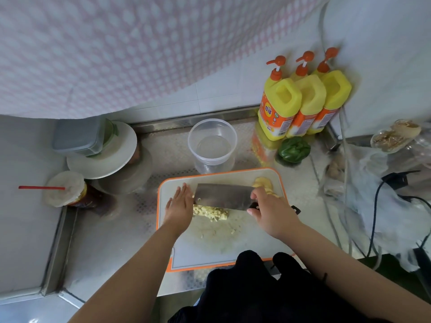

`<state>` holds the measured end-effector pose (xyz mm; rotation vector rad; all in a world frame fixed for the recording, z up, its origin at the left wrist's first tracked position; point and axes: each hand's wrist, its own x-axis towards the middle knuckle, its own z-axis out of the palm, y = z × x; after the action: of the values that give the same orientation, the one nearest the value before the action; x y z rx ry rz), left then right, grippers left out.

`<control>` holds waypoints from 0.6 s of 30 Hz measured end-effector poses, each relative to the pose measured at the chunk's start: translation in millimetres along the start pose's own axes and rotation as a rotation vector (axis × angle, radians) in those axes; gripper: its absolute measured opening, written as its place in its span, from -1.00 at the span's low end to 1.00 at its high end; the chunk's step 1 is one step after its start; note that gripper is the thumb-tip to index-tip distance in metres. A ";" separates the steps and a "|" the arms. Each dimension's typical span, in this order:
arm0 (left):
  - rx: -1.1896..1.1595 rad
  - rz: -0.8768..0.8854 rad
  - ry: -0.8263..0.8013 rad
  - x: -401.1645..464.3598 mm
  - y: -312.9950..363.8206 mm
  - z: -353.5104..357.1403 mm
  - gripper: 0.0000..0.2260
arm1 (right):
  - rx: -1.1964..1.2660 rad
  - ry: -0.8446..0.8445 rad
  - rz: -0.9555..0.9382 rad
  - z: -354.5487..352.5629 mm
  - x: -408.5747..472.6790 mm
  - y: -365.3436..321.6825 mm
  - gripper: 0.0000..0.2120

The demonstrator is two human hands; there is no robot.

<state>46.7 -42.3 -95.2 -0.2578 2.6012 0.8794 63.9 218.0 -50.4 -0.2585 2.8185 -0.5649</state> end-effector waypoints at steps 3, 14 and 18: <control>-0.628 -0.327 0.087 3.6 26.0 -7.6 -0.53 | 0.078 0.022 0.009 3.4 -0.4 -4.5 -0.74; -1.677 -0.676 0.135 -22.7 64.4 -31.0 -0.56 | 0.303 0.014 -0.105 32.1 -3.7 -32.8 -0.84; -1.729 -0.723 0.100 -33.3 71.9 -38.4 -0.54 | 0.265 0.031 -0.111 37.3 0.7 -31.7 -0.85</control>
<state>44.9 -7.6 -14.3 -1.4672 0.8689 2.3913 77.7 175.8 -71.2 -0.3578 2.7296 -0.9645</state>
